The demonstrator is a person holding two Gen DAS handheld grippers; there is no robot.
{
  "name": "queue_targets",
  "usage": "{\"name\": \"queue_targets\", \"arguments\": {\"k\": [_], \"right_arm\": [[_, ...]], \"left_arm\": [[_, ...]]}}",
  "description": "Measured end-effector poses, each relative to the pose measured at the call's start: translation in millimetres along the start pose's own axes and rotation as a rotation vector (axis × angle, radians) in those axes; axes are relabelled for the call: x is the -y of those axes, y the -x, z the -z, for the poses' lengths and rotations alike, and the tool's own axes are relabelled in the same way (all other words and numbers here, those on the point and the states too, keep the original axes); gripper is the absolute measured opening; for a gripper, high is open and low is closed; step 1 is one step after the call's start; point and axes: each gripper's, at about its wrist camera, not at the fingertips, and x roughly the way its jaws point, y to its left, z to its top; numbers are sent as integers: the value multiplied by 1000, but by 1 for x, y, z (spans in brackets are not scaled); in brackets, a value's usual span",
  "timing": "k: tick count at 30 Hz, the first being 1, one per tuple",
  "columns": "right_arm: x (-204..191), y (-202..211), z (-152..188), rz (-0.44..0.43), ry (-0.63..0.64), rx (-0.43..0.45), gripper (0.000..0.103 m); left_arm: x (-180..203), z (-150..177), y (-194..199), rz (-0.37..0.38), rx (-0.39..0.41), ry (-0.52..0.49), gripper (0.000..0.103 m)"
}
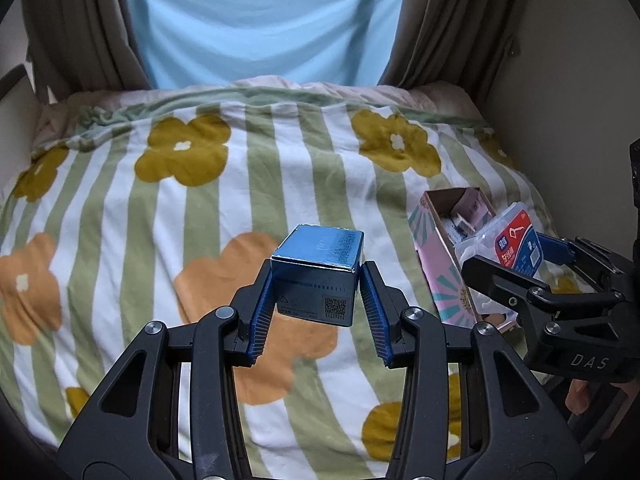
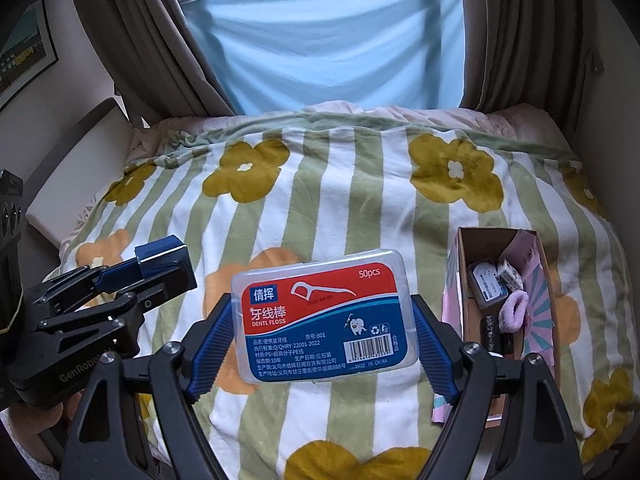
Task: Organize objects
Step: 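Carry the blue cube and floss box over the cardboard box with both grippers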
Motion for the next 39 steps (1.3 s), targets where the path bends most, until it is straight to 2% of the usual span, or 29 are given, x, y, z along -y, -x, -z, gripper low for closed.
{"name": "queue_targets", "arguments": {"k": [9,19,28,39], "right_arm": [[40,20,-3,61,-63,34,80],[125,32,20,184,-159,-10,80],[198,3,56,262,-229,-120,80],[251,-68,99,260,-302,-231,80]], "left_arm": [[29,-14,-5,37,6,-46,38],[104,-39,-49,143,-24,-138,38],[187,-55,-127,230,-109,-237,38],[276,-34,-264,290,-257,-384,38]]}}
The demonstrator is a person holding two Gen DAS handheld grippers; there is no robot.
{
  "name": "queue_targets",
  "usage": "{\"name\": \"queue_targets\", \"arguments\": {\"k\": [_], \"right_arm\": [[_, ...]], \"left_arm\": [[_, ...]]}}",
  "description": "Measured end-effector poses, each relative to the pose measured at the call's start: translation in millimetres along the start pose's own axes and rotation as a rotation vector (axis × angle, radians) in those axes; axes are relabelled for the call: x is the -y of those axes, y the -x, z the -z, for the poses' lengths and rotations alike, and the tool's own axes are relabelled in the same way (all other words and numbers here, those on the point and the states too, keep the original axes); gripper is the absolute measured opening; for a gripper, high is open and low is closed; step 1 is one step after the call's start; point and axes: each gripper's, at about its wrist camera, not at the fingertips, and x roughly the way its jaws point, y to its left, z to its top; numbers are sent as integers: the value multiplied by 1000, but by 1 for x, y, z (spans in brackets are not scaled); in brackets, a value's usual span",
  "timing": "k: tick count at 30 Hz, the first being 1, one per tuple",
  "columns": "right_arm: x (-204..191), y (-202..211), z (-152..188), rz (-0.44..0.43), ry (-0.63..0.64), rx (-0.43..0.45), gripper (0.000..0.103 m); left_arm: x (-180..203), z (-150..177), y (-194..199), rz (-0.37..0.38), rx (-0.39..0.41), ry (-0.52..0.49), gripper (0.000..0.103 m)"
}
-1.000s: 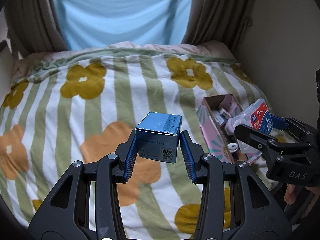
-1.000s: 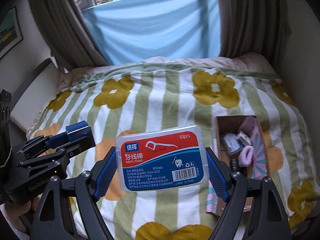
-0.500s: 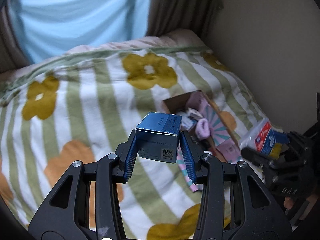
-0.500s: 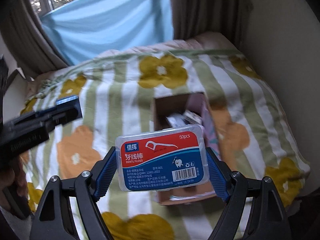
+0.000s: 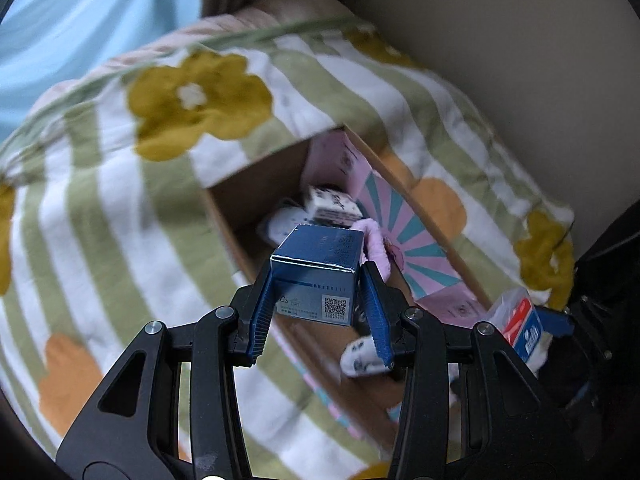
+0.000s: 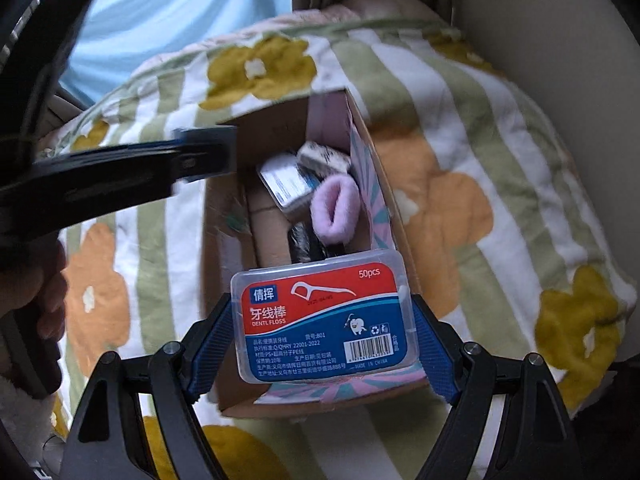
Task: Organize objects
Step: 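Carry the blue cube and floss box over the cardboard box with both grippers, then open both grippers to drop the blue cube and floss box into the box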
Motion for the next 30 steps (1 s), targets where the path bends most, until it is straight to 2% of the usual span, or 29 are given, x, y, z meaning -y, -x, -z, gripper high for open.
{"name": "queue_targets", "arguments": {"k": [7,11,15,16,17,19,20,30], "right_arm": [[1,-28,15,-12,-3,-34,80],[-2,-33,19,-31,7,-40,80],[-5,-34,17,-55,10,-26,81],[-6,-34,18,-71,7,-24,81],[-6,-34,19,-91,5,-27,83],[-6,-35,22,-91,8,-38,99],[-7,-35,24,-79,13,-37,103],[3,-35,31,-39,-5,-61,103]], "left_arm": [[15,5,-75,11,-92,-37,38],[22,8,-86,5,-115,-62,38],[27,6,-81,-18,-96,-103,41],[29,5,-79,-26,-96,-118,56],[31,4,-78,-36,-98,-133,97],[33,4,-73,-50,-75,-155,103],[32,4,-74,-36,-76,-155,103],[13,6,-78,-48,-103,-103,103]]}}
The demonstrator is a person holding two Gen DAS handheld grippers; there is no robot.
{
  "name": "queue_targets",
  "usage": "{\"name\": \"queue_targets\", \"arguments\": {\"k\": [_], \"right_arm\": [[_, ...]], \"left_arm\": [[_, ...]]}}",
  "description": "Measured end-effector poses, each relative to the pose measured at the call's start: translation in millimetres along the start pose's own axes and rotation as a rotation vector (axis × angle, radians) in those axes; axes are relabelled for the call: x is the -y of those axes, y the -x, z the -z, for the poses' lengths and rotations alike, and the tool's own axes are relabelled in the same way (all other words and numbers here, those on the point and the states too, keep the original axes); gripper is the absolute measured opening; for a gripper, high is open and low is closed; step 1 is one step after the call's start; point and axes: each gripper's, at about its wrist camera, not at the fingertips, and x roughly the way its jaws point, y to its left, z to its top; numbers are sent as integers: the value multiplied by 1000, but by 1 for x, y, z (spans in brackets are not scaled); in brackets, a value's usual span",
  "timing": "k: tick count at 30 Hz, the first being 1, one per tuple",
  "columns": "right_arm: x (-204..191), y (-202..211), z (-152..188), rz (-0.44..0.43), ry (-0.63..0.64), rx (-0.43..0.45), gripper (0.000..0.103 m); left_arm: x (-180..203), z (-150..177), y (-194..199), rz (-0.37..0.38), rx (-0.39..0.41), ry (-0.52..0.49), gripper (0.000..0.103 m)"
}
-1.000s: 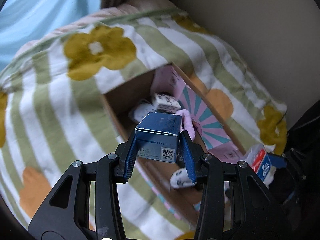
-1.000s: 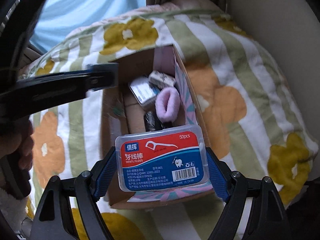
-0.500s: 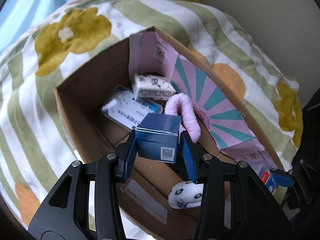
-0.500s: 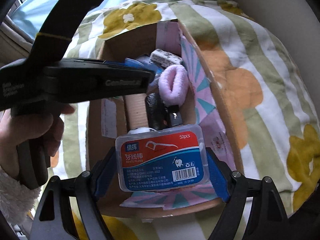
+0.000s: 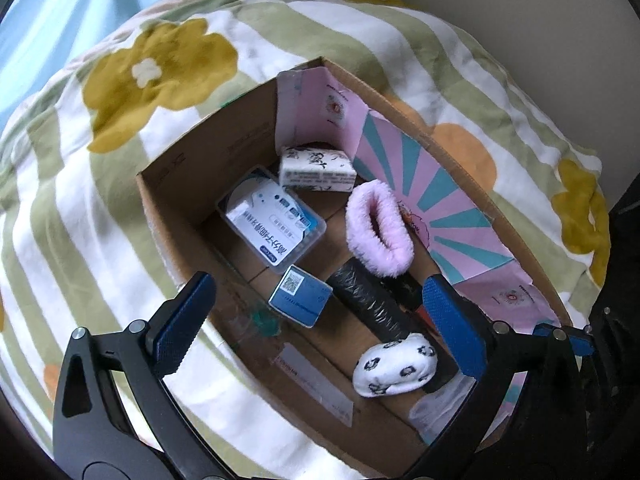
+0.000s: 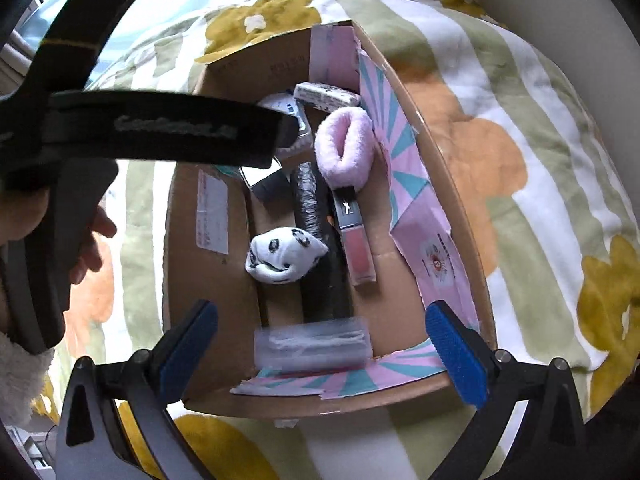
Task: Organize objects
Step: 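Open both grippers to drop the blue cube and floss box into the box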
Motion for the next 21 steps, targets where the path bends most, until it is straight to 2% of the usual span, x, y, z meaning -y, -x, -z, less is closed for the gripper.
{"name": "queue_targets", "arguments": {"k": [9,16,21], "right_arm": [[3,13,0,3,-18,18,103],[-5,48,-4,6,-15,73,103],[-16,81,-8,0,13,106,103]], "left_arm": [[2,5,24,-10,19,16,103],[10,2,70,-19,74,-1,103],[6,6,113,-42,77,43,103]]}}
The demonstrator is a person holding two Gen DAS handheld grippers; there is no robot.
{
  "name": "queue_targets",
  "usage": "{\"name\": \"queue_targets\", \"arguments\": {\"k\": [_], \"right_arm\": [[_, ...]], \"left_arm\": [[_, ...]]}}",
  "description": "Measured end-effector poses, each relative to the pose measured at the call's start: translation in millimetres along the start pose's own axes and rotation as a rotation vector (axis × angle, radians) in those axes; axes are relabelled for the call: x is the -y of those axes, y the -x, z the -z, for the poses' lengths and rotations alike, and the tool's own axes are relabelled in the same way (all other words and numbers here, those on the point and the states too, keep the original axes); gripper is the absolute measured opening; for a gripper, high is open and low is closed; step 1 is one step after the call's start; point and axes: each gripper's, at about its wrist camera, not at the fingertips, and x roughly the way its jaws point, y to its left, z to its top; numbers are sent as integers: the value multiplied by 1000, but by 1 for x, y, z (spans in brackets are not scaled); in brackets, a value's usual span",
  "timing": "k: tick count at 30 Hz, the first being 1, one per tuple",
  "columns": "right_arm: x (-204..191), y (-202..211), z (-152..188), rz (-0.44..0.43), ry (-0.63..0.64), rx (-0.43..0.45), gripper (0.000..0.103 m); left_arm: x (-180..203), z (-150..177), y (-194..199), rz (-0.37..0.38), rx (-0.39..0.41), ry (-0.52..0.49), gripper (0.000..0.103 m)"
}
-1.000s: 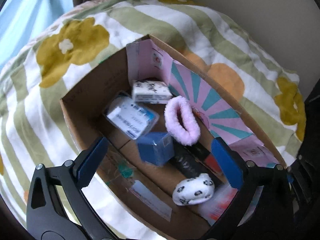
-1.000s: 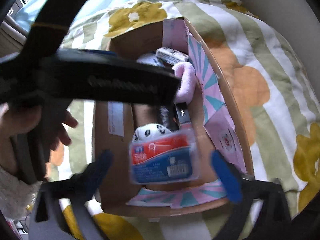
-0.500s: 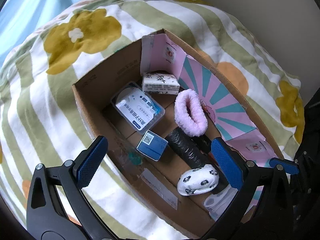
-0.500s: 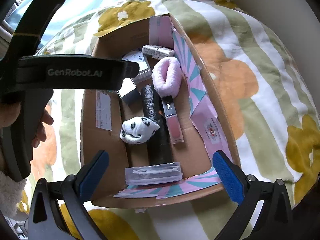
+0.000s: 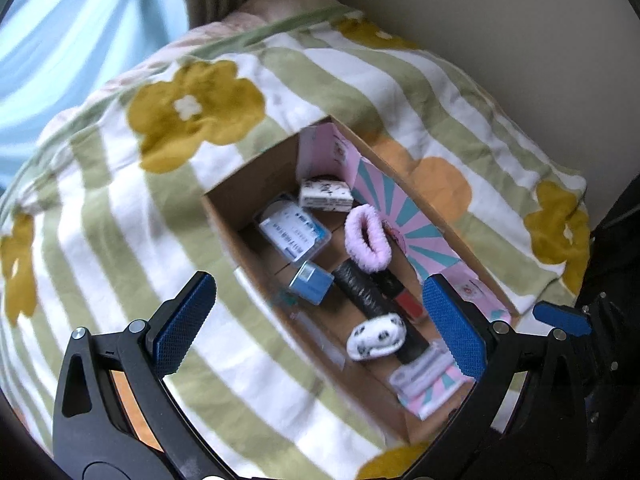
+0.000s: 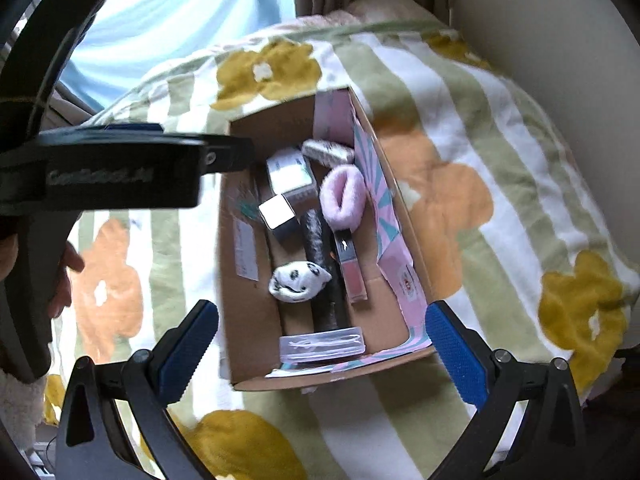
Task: Organize objects
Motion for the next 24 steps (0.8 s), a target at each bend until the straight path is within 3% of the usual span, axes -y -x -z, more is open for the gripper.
{"name": "queue_targets", "arguments": {"k": [12,19,24], "right_arm": [[-63,68,-22,-45,119,94,103],[-112,90,-30,-100,173,123,103],[-142,95,-32,-122,208,136,103]], "left_arm": [[-53,45,140,-81,98,150,103],[-100,100,213,-172,167,281,103],[-132,144,242,-226,191,383,103]]}}
